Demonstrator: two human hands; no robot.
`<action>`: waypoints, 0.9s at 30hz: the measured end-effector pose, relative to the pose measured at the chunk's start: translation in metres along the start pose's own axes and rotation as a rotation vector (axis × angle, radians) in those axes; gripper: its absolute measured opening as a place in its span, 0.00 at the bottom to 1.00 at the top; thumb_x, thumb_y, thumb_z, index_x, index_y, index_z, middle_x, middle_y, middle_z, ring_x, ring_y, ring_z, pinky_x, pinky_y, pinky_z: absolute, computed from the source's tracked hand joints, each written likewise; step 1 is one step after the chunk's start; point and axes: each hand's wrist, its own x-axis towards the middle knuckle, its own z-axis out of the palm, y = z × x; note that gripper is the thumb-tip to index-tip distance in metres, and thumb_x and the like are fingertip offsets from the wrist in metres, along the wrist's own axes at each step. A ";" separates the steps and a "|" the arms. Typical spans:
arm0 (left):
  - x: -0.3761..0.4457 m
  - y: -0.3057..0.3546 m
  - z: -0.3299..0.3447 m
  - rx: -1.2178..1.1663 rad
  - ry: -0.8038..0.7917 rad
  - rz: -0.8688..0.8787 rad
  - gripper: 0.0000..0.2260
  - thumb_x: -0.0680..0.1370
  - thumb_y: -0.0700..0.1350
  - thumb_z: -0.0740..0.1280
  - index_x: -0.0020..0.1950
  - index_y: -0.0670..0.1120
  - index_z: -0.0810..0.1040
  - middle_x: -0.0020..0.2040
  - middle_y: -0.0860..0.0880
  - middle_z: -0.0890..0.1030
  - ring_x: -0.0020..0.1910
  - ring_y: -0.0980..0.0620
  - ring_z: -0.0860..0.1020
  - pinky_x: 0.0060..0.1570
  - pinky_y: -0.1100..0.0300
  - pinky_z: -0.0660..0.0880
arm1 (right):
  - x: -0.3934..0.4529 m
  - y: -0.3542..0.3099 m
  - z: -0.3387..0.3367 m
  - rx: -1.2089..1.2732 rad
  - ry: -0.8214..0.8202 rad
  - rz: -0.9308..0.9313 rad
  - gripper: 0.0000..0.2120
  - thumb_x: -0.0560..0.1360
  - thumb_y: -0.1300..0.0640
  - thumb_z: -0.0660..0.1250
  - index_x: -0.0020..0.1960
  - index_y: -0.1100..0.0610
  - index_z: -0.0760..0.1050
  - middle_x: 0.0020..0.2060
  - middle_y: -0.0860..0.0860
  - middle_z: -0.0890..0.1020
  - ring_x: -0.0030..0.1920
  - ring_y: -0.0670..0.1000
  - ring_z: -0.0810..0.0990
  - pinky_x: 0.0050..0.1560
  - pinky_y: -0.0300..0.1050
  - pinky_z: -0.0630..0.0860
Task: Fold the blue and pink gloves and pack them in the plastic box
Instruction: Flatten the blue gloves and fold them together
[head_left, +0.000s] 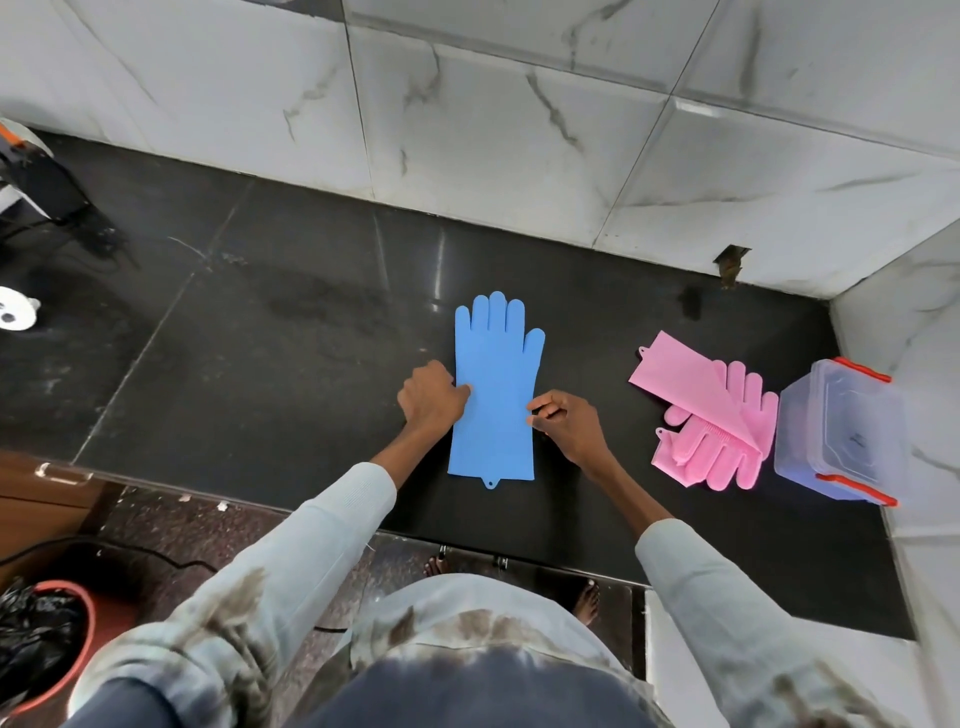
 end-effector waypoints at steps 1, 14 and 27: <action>0.000 0.003 0.000 0.014 -0.018 -0.021 0.16 0.82 0.53 0.72 0.57 0.40 0.83 0.52 0.45 0.87 0.51 0.44 0.87 0.53 0.50 0.82 | -0.002 0.002 -0.001 -0.008 -0.009 -0.018 0.09 0.79 0.60 0.74 0.59 0.60 0.83 0.50 0.55 0.87 0.52 0.56 0.87 0.61 0.51 0.84; -0.005 -0.001 0.000 -0.540 -0.261 -0.151 0.18 0.85 0.47 0.59 0.60 0.35 0.83 0.58 0.41 0.88 0.51 0.45 0.87 0.55 0.49 0.86 | -0.004 0.006 0.000 -0.079 -0.014 -0.091 0.08 0.80 0.61 0.73 0.59 0.57 0.82 0.49 0.56 0.85 0.44 0.52 0.82 0.51 0.45 0.81; -0.029 -0.036 0.013 0.160 0.024 0.712 0.20 0.85 0.45 0.67 0.78 0.55 0.75 0.74 0.46 0.69 0.73 0.46 0.70 0.73 0.50 0.74 | -0.012 0.010 0.004 -0.146 0.050 -0.173 0.09 0.82 0.61 0.68 0.60 0.53 0.82 0.48 0.50 0.83 0.46 0.50 0.81 0.55 0.47 0.82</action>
